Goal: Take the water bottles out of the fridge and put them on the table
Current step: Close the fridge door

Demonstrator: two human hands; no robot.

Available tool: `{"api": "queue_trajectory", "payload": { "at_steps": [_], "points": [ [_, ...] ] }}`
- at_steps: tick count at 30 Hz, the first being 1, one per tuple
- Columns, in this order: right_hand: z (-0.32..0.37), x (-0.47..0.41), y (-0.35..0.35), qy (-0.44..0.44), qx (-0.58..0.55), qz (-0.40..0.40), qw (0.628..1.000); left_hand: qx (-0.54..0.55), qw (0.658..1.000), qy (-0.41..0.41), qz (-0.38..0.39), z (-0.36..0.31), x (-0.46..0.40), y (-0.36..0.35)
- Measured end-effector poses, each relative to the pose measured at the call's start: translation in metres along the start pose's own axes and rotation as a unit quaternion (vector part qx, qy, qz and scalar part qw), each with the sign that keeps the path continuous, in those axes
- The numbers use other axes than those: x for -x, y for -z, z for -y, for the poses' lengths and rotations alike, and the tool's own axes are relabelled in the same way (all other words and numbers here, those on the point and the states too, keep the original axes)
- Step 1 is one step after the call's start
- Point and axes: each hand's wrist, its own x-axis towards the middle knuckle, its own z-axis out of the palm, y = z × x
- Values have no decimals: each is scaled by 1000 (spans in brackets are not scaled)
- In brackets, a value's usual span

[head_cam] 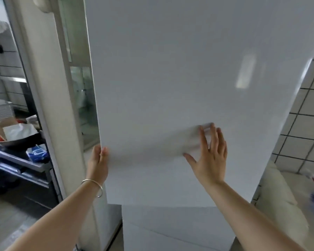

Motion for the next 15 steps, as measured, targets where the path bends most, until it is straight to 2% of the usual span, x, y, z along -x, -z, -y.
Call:
{"api": "queue_trajectory", "payload": {
  "at_steps": [3, 5, 8, 15],
  "points": [
    [2, -1, -11, -7, 34, -8, 999, 13, 999, -9, 28, 22, -25, -10],
    [2, -5, -16, -10, 54, -13, 998, -16, 999, -25, 42, 33, -41, -17],
    [3, -9, -24, -20, 90, -17, 996, -41, 997, -61, 38, 44, -55, -32],
    [-1, -15, -32, -14, 127, -23, 992, -32, 997, -64, 36, 56, -81, -60]
  ]
}}
